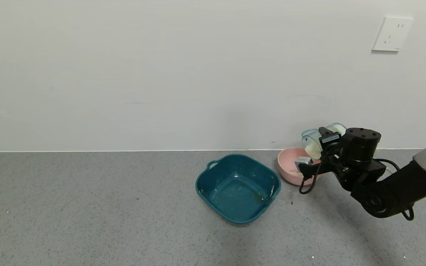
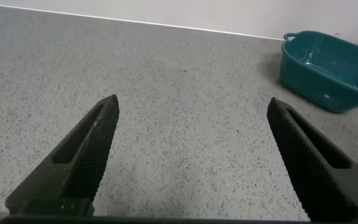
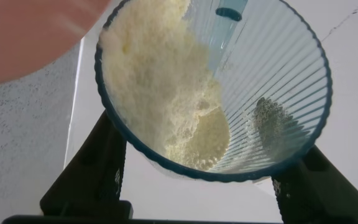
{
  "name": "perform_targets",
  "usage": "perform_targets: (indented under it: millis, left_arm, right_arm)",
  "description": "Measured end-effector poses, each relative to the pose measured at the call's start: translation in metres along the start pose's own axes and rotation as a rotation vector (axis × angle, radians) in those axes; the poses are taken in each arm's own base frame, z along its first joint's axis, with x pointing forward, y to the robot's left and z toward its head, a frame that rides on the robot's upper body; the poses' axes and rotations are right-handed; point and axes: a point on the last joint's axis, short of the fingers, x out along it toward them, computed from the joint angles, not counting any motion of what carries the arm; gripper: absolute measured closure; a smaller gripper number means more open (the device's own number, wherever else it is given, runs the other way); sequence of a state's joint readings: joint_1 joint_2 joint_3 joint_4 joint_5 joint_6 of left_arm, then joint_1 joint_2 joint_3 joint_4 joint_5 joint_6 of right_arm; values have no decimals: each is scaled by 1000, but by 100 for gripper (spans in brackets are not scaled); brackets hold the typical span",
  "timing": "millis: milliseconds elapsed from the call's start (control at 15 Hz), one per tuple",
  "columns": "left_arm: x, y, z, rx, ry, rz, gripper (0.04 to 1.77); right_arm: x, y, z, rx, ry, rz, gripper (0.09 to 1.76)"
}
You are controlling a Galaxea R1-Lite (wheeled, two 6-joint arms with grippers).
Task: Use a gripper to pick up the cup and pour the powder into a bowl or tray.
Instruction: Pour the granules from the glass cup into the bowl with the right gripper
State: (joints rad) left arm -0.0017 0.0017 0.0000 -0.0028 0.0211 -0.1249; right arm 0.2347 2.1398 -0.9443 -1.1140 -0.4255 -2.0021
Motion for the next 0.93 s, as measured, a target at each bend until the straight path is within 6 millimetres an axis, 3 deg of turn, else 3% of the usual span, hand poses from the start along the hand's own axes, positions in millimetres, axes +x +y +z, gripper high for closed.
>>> perform_targets:
  millis: [467,933]
  left_arm:
    - [0,0,0,0,0,0,9]
    - [0,0,0,0,0,0,9]
  right_arm:
    - [0,1,-3,23,3,-10,51]
    - [-7,-4,0,236,-17,-15,51]
